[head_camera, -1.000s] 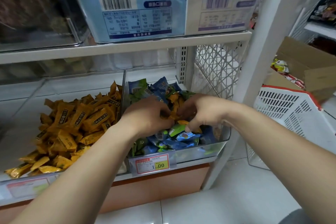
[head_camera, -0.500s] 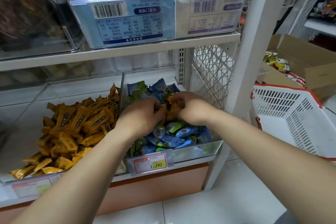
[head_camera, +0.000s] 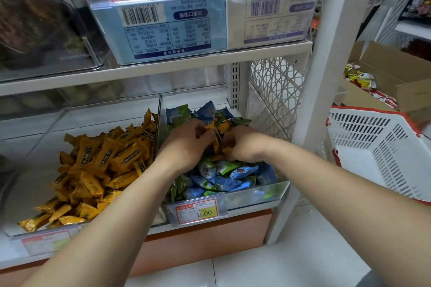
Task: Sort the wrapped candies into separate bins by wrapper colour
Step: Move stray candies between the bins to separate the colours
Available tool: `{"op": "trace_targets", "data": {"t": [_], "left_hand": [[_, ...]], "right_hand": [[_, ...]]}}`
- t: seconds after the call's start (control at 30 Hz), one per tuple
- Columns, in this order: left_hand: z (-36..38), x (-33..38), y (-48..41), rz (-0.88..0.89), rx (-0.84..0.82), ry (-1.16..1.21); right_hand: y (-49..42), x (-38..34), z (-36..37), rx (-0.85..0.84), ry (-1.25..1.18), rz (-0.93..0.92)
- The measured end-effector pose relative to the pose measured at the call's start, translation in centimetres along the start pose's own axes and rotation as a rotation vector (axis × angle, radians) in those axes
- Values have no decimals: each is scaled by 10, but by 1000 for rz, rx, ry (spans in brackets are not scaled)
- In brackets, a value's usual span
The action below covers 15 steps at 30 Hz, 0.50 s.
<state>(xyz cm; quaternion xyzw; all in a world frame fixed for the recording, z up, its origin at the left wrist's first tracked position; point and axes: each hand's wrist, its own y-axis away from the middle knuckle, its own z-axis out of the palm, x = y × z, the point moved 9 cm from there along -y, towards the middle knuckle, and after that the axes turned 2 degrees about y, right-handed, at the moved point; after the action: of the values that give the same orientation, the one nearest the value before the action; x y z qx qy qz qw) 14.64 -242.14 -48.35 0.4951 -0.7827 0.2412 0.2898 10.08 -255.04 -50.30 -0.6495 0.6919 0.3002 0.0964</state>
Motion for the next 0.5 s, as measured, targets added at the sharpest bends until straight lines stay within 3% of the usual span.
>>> {"op": "trace_targets", "data": {"t": [0.13, 0.23, 0.33, 0.4, 0.5], "left_hand": [[-27, 17, 10, 74, 196, 254], [-52, 25, 23, 110, 303, 449], [-71, 15, 36, 45, 357, 578], [-78, 7, 44, 2, 364, 662], [-103, -13, 62, -76, 445, 624]], "right_hand": [[9, -4, -16, 80, -23, -63], [21, -7, -36, 231, -73, -99], [38, -14, -50, 424, -357, -135], [43, -24, -51, 475, -597, -163], [41, -61, -43, 512, -740, -191]]}}
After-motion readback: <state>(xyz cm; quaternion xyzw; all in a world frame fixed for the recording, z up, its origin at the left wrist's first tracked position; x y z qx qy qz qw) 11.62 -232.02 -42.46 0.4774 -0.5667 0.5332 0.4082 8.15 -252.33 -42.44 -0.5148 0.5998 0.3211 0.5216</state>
